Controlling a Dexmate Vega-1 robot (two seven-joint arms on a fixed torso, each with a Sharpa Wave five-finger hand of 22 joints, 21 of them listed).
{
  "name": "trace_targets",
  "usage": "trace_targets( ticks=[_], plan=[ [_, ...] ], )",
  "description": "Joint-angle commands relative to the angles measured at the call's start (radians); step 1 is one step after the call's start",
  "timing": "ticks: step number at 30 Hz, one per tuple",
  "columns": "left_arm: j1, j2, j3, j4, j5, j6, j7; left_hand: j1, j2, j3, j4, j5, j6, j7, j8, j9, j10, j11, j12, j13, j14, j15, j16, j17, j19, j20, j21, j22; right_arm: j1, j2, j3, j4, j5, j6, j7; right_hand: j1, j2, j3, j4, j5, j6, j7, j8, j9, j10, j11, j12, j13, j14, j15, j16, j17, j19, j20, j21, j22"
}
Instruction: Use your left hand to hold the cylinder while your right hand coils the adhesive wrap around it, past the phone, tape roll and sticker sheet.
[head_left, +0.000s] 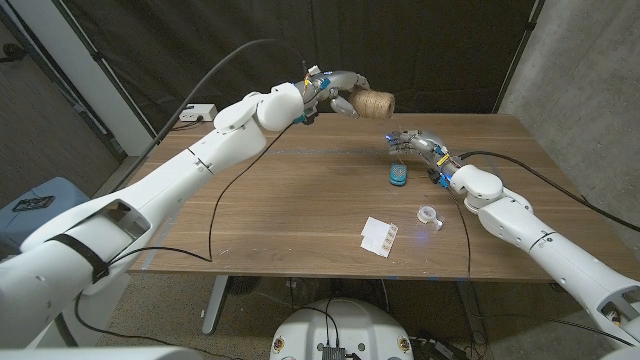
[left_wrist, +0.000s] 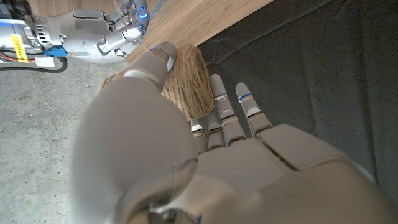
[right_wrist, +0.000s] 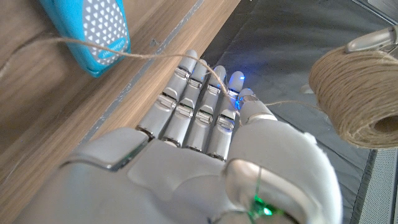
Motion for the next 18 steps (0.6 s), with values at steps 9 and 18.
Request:
trace_targets(
  ticks=[9, 18],
  plan=[
    [-0.022, -0.02, 0.02, 0.044, 0.016, 0.01, 0.036, 0.033, 0.063, 0.017, 0.02, 0.004, 0.129, -0.061, 0.292, 0.009, 0.103, -0.094, 0.004, 0.012, 0.006, 0.0, -0.002, 0.003, -0.003, 0.001, 0.006, 0.003, -0.006, 0.004, -0.026, -0.028, -0.01, -0.018, 0.014, 0.014, -0.001, 0.002, 0.008, 0.0, 0.01, 0.0, -0.005, 0.005, 0.005, -0.001, -0.003, 0.003, 0.015, -0.142, -0.002, 0.005, -0.002, -0.089, 0.009, 0.004],
    [-0.04, -0.034, 0.027, 0.079, 0.019, 0.016, 0.049, 0.032, 0.064, 0.017, 0.021, 0.003, 0.128, -0.06, 0.293, 0.009, 0.104, -0.094, 0.005, 0.012, 0.005, 0.0, -0.002, 0.004, -0.003, 0.001, 0.007, 0.003, 0.002, 0.005, -0.041, -0.031, -0.013, -0.028, 0.034, 0.014, -0.001, 0.002, 0.009, 0.0, 0.01, 0.001, -0.006, 0.005, 0.005, 0.0, -0.003, 0.004, 0.015, -0.142, -0.004, 0.005, -0.003, -0.089, 0.01, 0.004]
  ],
)
